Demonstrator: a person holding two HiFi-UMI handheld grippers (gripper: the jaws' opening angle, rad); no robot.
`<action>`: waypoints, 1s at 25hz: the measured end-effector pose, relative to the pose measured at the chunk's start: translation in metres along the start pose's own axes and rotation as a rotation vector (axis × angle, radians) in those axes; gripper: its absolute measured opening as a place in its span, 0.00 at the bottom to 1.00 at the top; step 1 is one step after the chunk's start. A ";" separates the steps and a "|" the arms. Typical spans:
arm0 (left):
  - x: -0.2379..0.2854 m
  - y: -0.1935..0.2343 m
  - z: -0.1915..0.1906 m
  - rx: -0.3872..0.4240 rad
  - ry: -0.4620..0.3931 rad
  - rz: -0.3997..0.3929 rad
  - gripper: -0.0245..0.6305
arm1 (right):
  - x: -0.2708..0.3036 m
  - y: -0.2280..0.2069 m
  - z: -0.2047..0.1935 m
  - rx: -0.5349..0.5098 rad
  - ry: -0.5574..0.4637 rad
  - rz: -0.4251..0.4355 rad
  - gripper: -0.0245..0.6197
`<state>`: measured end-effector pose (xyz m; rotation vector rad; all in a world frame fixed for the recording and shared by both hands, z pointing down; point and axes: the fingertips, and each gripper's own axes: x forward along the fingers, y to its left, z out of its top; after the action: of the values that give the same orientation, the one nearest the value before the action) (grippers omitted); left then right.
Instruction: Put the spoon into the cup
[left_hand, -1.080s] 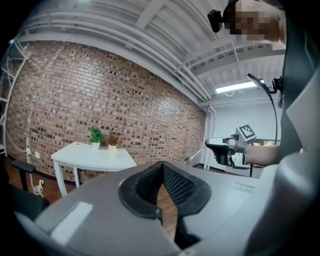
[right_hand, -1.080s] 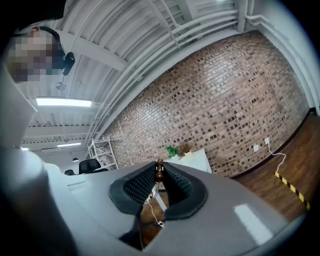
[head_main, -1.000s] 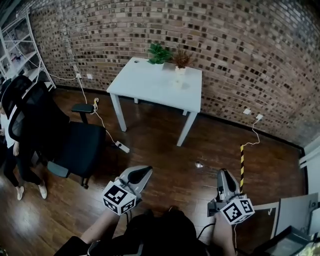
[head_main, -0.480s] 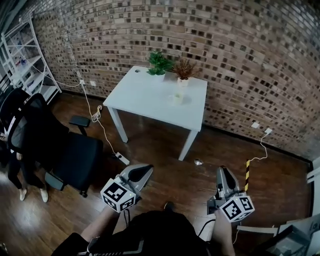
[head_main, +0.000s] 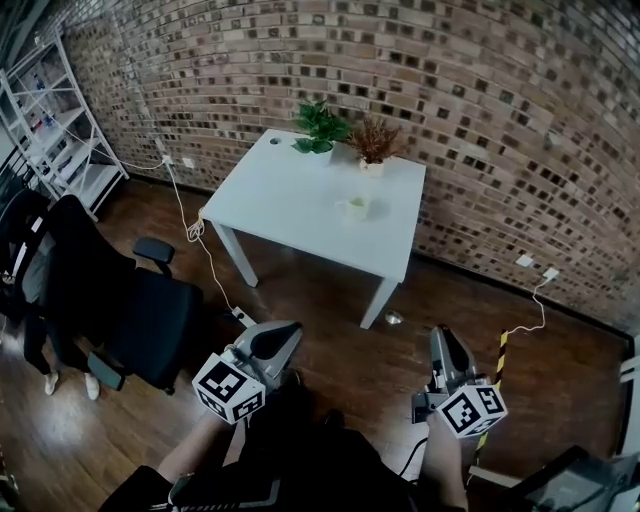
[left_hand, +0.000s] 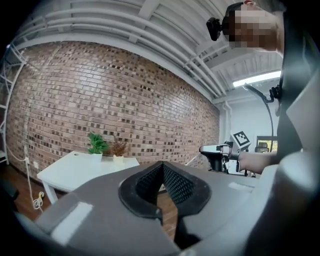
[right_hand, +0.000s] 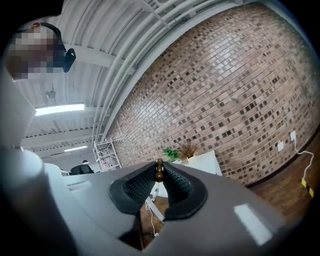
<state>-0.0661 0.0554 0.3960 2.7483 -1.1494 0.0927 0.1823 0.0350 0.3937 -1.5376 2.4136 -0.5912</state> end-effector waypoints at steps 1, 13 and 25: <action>0.005 0.011 0.001 0.000 0.006 0.006 0.03 | 0.012 -0.003 0.001 0.006 -0.001 -0.005 0.12; 0.089 0.155 0.024 0.042 -0.016 -0.069 0.03 | 0.170 -0.023 0.016 -0.008 -0.015 -0.073 0.12; 0.162 0.250 0.032 -0.028 0.025 -0.121 0.03 | 0.280 -0.038 0.028 -0.020 0.025 -0.118 0.12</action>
<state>-0.1304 -0.2369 0.4150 2.7761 -0.9685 0.0952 0.1040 -0.2384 0.3938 -1.7006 2.3661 -0.6134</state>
